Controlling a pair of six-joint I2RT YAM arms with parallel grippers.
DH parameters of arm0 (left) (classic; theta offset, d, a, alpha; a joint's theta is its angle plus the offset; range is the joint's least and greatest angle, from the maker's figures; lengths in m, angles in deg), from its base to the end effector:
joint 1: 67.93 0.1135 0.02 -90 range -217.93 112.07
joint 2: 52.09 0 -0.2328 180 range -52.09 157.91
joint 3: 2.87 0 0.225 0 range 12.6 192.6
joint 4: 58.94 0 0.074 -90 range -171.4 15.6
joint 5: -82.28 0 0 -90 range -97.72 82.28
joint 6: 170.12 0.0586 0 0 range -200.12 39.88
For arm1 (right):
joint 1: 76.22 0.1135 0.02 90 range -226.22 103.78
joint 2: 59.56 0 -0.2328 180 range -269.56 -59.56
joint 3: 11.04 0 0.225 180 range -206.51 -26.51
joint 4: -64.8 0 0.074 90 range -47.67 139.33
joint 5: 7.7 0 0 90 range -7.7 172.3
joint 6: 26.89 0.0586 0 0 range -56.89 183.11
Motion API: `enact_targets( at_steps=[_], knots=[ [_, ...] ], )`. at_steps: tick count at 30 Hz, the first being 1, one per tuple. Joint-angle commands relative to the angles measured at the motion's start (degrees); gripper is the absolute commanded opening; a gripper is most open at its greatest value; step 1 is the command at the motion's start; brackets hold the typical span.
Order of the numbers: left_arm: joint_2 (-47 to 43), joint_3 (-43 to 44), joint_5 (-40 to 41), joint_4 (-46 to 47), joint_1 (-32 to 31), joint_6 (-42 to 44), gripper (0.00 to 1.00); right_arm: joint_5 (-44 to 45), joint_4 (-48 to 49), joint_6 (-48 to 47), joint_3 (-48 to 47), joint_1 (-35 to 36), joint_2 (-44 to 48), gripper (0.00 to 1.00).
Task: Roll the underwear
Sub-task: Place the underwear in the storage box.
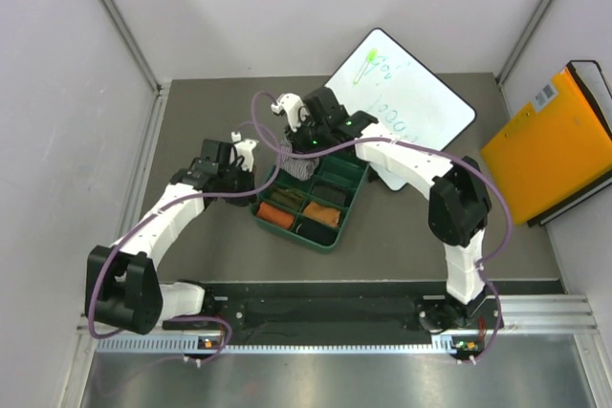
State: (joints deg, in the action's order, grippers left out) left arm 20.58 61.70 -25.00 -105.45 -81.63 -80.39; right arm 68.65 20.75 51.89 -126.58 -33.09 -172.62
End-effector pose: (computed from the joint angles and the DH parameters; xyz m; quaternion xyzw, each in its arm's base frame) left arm 0.2375 -0.0758 0.1981 0.1555 0.9301 -0.1786 0.2809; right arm 0.3072 0.3068 0.2505 -0.4569 0.7833 0.2162 0.3618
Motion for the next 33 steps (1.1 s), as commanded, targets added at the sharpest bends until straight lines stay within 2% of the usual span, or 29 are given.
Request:
enact_targets(
  at_steps=[1, 10, 16, 22, 33],
  knots=[
    [-0.2, 0.1, -2.2, 3.0, -0.2, 0.9, 0.00, 0.6, 4.4, -2.3, 0.1, 1.2, -0.4, 0.00],
    [2.4, 1.9, -1.4, 2.0, -0.2, 0.4, 0.00, 1.5, 2.9, -1.0, 4.7, 2.3, 2.0, 0.00],
    [3.9, 3.5, -1.4, 0.5, -0.2, 0.4, 0.00, 1.2, 2.2, -2.0, 5.6, 2.7, -0.5, 0.00],
    [4.8, 3.7, -2.0, 0.5, -0.3, -1.5, 0.00, 0.8, 6.7, -0.4, 9.9, 2.7, -1.0, 0.00],
    [6.3, 4.2, -3.4, 0.7, -0.2, -2.2, 0.00, -0.5, 7.4, -1.2, 8.6, 4.5, -10.3, 0.00]
  ],
)
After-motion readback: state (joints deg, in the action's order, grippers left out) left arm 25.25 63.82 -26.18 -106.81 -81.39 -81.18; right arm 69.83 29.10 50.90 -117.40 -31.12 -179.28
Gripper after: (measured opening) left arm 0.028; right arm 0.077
